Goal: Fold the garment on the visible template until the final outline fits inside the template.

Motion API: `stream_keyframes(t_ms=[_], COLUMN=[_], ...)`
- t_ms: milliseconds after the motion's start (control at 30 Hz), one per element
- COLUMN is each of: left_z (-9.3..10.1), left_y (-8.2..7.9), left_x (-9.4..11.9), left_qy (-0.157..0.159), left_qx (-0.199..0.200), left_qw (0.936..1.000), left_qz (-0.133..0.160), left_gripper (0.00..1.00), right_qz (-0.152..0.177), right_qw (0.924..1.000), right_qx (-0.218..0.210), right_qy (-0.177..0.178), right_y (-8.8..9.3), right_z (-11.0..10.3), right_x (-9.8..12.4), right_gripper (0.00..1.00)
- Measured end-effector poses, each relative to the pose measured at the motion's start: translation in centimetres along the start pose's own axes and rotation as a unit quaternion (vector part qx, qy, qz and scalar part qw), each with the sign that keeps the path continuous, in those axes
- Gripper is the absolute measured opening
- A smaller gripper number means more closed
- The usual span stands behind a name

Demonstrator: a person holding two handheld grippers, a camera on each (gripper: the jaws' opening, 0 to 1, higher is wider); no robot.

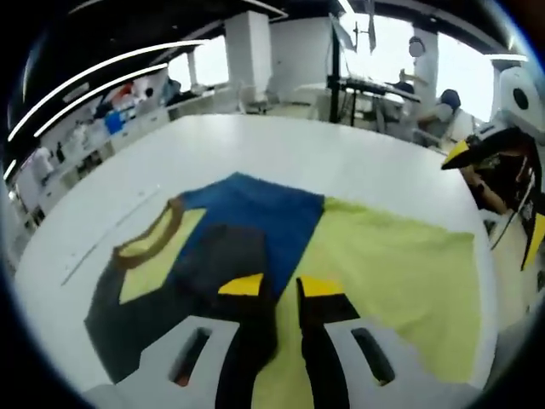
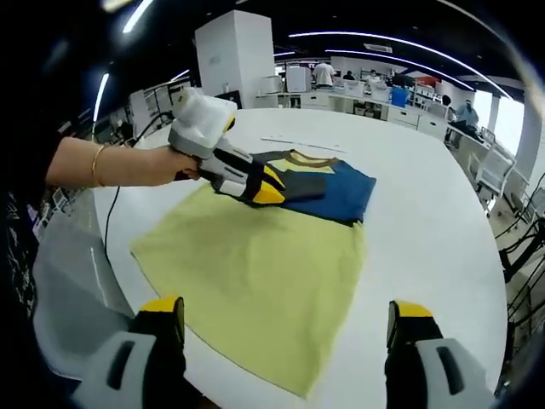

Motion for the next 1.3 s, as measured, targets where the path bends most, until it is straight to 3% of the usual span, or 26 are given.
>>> stream_keyframes(t_ms=[167, 267, 333, 467, 800, 1167, 1300], left_z=[-1.8, -3.3, -4.1, -5.4, -7.6, -7.7, -7.5], left_y=[-0.3, 0.0, 0.3, 0.8, 1.1, 1.7, 2.2], left_x=[0.8, 1.1, 1.2, 1.3, 0.5, -1.5, -2.0], left_qy=[-0.045, -0.07, -0.076, -0.074, -0.066, -0.052, -0.052], left_qx=[-0.005, 0.019, 0.056, 0.096, 0.118, 0.143, 0.153], left_qw=[0.9989, 0.9973, 0.9953, 0.992, 0.9902, 0.988, 0.9868], left_qz=[0.01, 0.014, 0.021, 0.034, 0.037, 0.026, 0.013], left_gripper=[0.36, 0.51, 0.59, 0.65, 0.52, 0.23, 0.19], right_qz=[0.0, 0.001, 0.002, 0.005, 0.011, 0.005, 0.005], right_qw=[1.0, 1.0, 1.0, 1.0, 0.9999, 1.0, 0.9999], right_qx=[-0.002, -0.002, -0.003, -0.004, -0.003, -0.006, -0.008], right_qy=[-0.001, -0.004, -0.006, -0.007, 0.001, 0.002, 0.003], right_y=[0.1, 0.1, 0.1, 0.1, 0.0, 0.3, 0.4], right_z=[-0.1, -0.3, -0.3, -0.3, 0.2, 0.2, 0.3], right_x=[-0.1, -0.3, -0.3, -0.3, 0.2, -0.1, -0.3], right_gripper=[0.99, 0.99, 0.99, 0.99, 1.0, 0.99, 0.99])
Point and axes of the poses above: the point that each gripper's makers call its tool centre point, and the gripper's own axes: x roughly backward along the fingers, z roughly to its right, y roughly out of its underside, the point moved 9 cm from there along x, roughly backward along the fingers, and after that the axes turned 4 degrees about y, right-handed, at the moved point
